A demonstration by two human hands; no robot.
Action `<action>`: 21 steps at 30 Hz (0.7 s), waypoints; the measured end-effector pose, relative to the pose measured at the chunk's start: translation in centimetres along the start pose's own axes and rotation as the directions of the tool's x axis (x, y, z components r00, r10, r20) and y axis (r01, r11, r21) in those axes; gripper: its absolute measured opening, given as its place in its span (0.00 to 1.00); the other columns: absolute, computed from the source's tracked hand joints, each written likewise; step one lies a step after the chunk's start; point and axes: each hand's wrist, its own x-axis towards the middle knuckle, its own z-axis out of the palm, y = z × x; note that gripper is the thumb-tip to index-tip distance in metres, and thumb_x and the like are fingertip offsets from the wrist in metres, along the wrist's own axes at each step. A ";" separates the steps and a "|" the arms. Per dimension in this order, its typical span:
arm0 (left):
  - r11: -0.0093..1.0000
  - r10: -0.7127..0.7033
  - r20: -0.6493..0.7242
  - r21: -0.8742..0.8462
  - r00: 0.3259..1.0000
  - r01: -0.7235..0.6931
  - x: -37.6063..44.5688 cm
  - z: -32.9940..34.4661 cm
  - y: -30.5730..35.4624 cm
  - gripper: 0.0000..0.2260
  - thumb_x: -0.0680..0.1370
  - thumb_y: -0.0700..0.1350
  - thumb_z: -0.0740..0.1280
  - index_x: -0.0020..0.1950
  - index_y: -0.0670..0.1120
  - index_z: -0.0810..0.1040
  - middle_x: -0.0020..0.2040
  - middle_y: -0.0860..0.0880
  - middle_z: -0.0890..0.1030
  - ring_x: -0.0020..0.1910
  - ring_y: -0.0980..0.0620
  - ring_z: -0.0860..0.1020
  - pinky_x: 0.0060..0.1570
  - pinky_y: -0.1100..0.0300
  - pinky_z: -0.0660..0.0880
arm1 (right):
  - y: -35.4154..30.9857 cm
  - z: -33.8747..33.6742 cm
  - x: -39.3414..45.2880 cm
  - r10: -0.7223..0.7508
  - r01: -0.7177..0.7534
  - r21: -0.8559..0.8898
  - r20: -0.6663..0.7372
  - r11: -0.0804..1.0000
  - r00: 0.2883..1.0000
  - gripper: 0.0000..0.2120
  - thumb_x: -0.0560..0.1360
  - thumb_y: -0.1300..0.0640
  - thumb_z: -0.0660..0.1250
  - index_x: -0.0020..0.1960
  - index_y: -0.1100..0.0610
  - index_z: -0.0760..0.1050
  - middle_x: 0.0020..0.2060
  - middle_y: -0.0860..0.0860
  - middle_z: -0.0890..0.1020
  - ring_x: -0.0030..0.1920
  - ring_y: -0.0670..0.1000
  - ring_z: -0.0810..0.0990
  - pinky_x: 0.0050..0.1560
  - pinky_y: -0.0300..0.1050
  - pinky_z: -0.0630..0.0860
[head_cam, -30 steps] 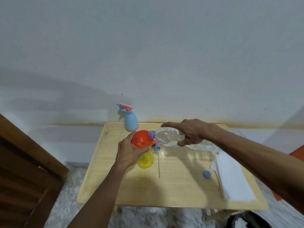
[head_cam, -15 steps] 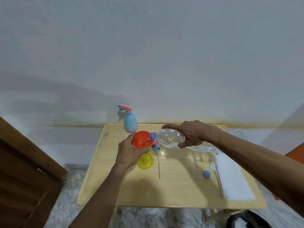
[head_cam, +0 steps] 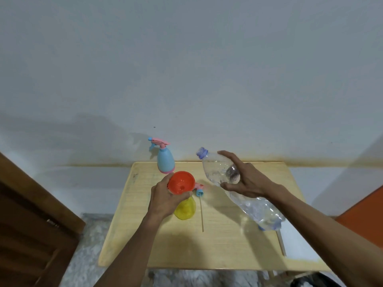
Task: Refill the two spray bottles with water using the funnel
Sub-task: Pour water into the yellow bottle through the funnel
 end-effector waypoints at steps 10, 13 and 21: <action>1.000 0.007 -0.024 -0.003 1.000 -0.007 0.0 0.1 -0.3 0.36 0.62 0.56 0.82 0.68 0.51 0.76 0.53 0.53 0.82 0.51 0.53 0.79 0.50 0.60 0.74 | 1.2 2.2 -2.7 0.311 -0.161 0.336 -0.462 0.928 0.831 0.45 0.69 0.54 0.80 0.75 0.38 0.55 0.49 0.48 0.82 0.49 0.40 0.82 0.48 0.33 0.75; 1.000 -0.002 -0.019 0.016 1.000 0.002 0.2 0.1 -0.5 0.39 0.62 0.58 0.82 0.70 0.50 0.75 0.55 0.51 0.82 0.53 0.51 0.79 0.55 0.56 0.76 | 1.0 3.2 -3.2 0.373 -0.211 0.348 -0.507 0.913 0.777 0.45 0.70 0.53 0.79 0.75 0.38 0.54 0.52 0.51 0.82 0.52 0.51 0.83 0.52 0.47 0.78; 1.000 -0.007 -0.007 0.028 1.000 0.007 0.2 0.0 -0.4 0.41 0.62 0.60 0.81 0.72 0.49 0.73 0.58 0.51 0.82 0.55 0.50 0.79 0.57 0.53 0.77 | 1.2 5.2 -4.3 0.480 -0.232 0.455 -0.566 0.860 0.670 0.44 0.70 0.58 0.79 0.75 0.42 0.56 0.57 0.54 0.81 0.56 0.59 0.82 0.58 0.52 0.77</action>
